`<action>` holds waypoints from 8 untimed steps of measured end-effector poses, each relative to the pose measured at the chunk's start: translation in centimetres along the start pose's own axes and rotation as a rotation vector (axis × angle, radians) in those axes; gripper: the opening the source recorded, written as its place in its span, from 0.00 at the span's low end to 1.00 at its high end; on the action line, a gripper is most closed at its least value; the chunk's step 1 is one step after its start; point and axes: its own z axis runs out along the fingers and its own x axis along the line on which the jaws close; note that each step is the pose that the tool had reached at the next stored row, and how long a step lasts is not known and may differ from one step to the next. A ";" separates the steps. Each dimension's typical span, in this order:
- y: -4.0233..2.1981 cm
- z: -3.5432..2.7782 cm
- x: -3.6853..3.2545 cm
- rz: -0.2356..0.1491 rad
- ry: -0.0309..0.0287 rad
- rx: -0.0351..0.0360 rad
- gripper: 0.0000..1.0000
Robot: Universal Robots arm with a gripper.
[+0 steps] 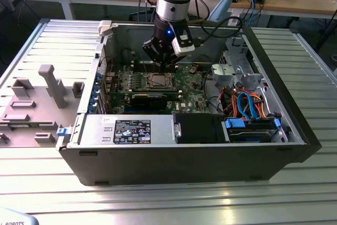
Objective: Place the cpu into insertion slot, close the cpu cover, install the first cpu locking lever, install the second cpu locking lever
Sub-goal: 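Install the first cpu locking lever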
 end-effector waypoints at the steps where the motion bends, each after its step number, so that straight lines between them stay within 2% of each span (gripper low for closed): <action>1: 0.00 0.00 0.00 -0.001 0.0000 0.0001 0.11; 5: 0.00 0.00 0.00 -0.027 -0.0007 0.0020 0.11; 8: 0.00 0.00 0.00 -0.029 -0.0007 0.0021 0.11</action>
